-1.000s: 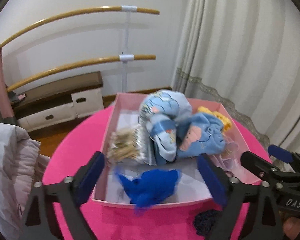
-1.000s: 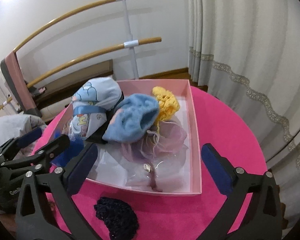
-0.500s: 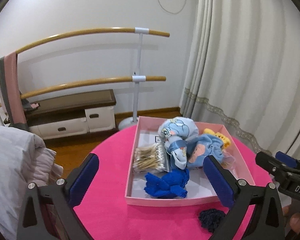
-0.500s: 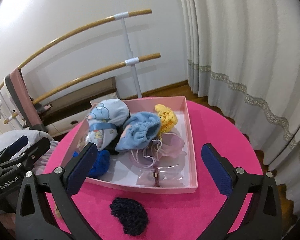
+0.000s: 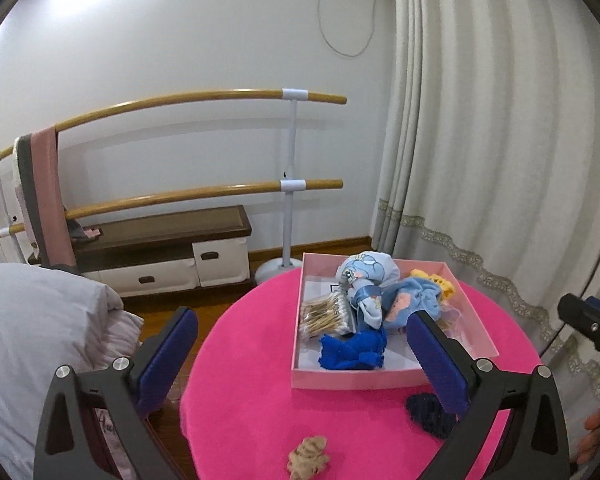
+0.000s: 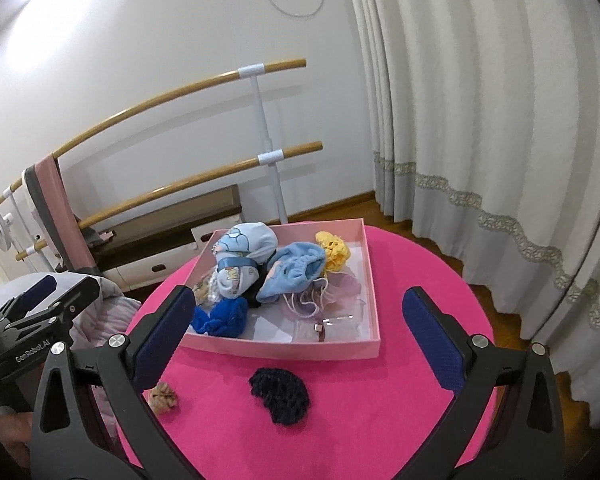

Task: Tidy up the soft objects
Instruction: 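Withdraw both tools from the box toward the two scrunchies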

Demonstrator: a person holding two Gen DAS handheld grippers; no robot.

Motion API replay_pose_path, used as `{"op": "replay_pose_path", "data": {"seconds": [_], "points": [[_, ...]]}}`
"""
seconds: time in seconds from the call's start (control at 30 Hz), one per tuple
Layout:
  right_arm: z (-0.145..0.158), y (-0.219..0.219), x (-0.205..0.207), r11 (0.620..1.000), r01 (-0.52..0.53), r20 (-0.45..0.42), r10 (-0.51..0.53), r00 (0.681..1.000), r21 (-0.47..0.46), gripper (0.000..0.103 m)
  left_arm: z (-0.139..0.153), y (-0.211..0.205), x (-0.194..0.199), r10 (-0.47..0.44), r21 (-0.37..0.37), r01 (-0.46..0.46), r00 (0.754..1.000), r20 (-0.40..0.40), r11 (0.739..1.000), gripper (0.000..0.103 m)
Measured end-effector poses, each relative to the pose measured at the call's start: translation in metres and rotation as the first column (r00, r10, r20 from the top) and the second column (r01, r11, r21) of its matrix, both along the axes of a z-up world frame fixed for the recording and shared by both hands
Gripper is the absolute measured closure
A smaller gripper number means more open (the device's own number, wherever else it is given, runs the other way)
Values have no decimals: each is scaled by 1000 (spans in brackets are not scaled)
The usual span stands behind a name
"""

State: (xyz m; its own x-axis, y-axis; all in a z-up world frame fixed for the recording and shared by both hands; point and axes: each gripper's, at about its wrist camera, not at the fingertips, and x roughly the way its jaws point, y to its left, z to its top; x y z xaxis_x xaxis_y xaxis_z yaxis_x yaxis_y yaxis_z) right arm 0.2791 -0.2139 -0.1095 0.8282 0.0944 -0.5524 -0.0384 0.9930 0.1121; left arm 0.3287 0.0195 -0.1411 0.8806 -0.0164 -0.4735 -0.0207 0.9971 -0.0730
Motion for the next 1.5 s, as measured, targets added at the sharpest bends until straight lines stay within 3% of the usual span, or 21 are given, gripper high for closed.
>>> {"op": "replay_pose_path", "data": {"seconds": [0.4, 0.83, 1.5], "points": [[7, -8, -85, 998, 62, 37, -62, 997, -2, 0, 7, -10, -96, -26, 35, 25, 1000, 17, 999, 0], [8, 12, -130, 999, 36, 63, -34, 997, -30, 0, 24, -13, -180, -29, 56, 27, 999, 27, 998, 0], [9, 24, -146, 999, 17, 68, -14, 998, -48, 0, 29, -11, -194, -15, 57, 14, 1000, 24, 998, 0]]}}
